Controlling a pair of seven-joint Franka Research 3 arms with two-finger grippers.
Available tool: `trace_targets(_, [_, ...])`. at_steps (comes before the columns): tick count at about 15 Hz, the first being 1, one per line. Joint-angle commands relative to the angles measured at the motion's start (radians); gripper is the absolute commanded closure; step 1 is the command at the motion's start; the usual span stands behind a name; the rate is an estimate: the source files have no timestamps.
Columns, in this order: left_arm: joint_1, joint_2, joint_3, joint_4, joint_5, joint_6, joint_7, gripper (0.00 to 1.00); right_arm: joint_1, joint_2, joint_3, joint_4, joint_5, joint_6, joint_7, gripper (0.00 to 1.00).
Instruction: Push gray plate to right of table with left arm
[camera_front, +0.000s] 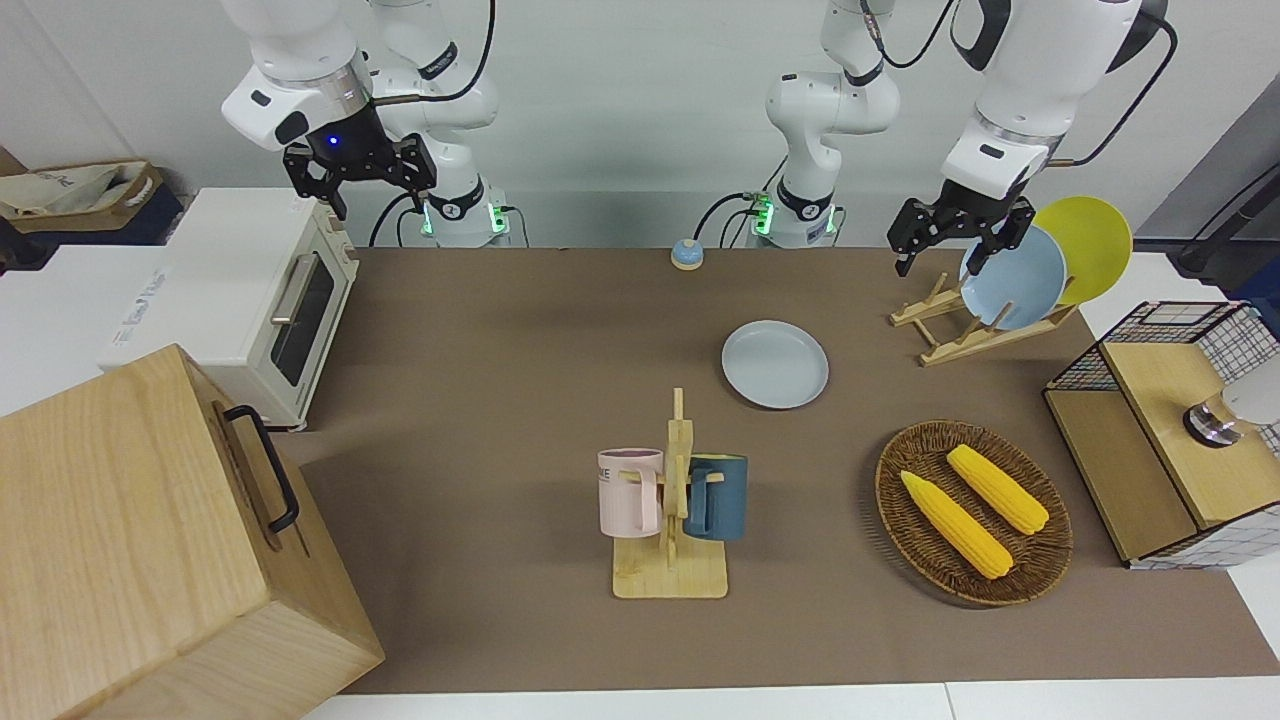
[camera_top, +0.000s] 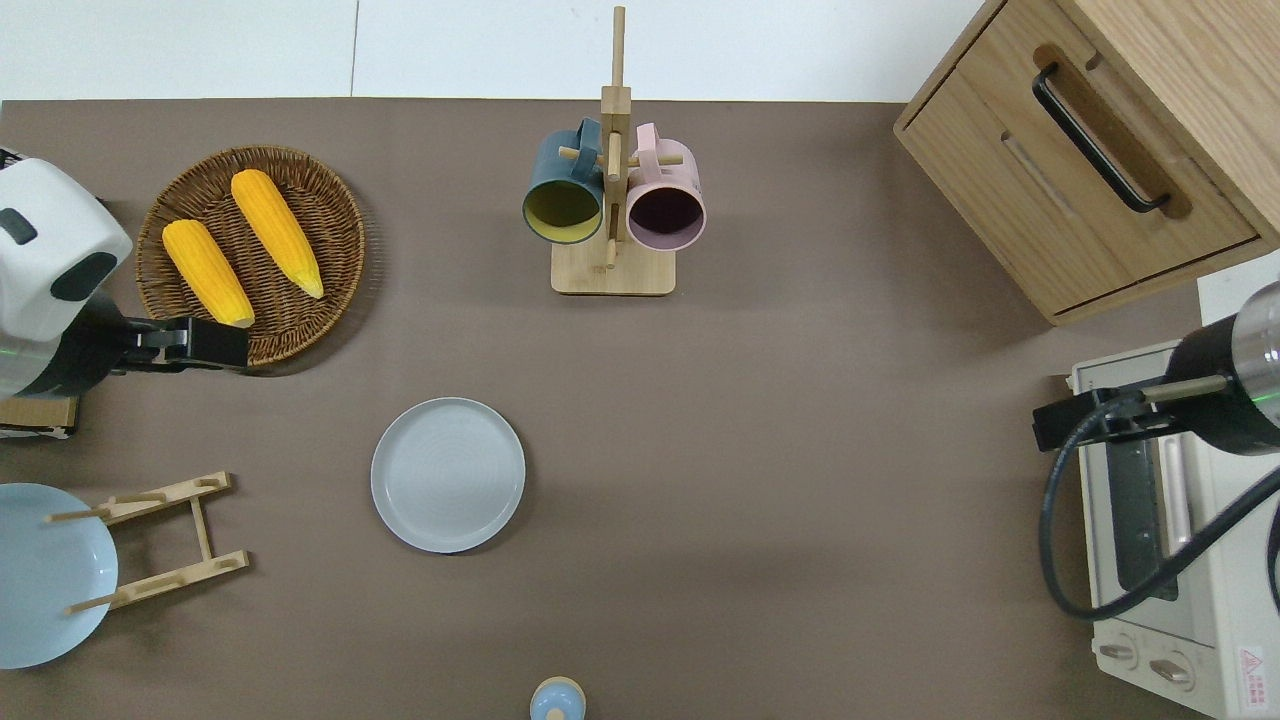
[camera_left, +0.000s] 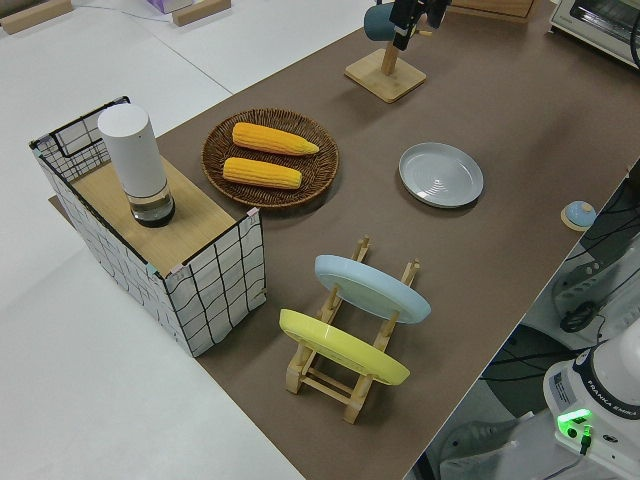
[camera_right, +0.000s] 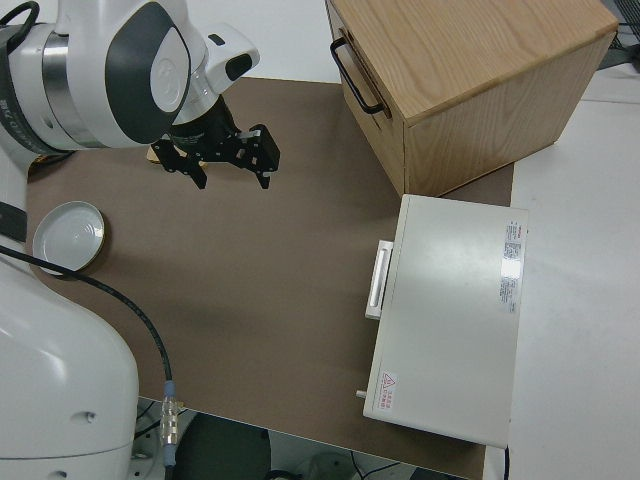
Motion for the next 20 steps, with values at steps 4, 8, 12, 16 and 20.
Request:
trace_targets(4, [0.001, -0.004, 0.015, 0.012, -0.011, -0.027, -0.003, 0.01, -0.020, -0.002, 0.016, 0.009, 0.004, -0.016, 0.012, 0.017])
trace_targets(8, [0.004, -0.004, 0.018, 0.012, -0.011, -0.028, -0.003, 0.01, -0.019, -0.002, 0.016, 0.009, 0.004, -0.016, 0.012, 0.017])
trace_targets(12, [0.002, 0.001, 0.018, 0.009, -0.011, -0.030, -0.003, 0.01, -0.019, -0.002, 0.016, 0.009, 0.004, -0.016, 0.012, 0.017])
trace_targets(16, [-0.001, -0.004, 0.018, 0.003, -0.013, -0.054, 0.000, 0.00, -0.019, -0.002, 0.016, 0.009, 0.004, -0.016, 0.012, 0.017])
trace_targets(20, [-0.001, -0.020, 0.018, -0.016, -0.037, -0.074, -0.009, 0.00, -0.019, -0.002, 0.016, 0.009, 0.004, -0.016, 0.012, 0.017])
